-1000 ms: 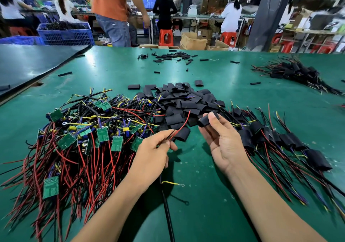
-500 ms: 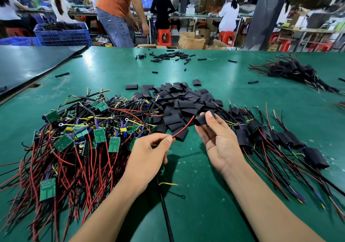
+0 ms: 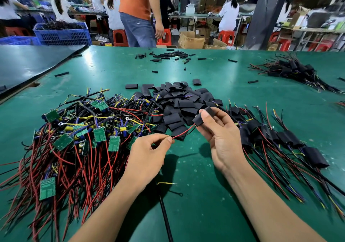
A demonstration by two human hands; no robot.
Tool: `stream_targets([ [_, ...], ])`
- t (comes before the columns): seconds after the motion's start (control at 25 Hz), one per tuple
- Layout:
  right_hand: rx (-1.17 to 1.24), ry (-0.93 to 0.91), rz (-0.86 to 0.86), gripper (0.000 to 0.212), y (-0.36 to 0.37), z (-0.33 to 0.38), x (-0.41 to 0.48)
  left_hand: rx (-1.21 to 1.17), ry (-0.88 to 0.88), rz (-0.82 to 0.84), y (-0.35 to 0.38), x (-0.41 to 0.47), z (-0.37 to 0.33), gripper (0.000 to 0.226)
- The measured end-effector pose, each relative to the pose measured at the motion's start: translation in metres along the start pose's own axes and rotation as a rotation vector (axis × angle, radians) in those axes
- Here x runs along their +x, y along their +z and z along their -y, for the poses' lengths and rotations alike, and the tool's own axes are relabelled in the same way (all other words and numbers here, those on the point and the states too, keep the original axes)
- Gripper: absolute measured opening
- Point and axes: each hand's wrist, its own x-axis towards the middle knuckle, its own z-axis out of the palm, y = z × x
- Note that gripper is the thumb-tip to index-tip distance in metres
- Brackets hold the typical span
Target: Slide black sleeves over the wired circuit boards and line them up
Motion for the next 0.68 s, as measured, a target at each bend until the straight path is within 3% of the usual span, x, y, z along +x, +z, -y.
stream_targets([
  [0.28,-0.129,-0.079,0.021,0.04,-0.002,0.001,0.001,-0.094,-0.008,0.0,-0.002,-0.001,-0.003,0.018],
  [0.68,-0.018,0.012,0.039,0.041,0.006,-0.007,-0.007,-0.19,-0.035,0.033,0.0,-0.001,-0.005,0.016],
])
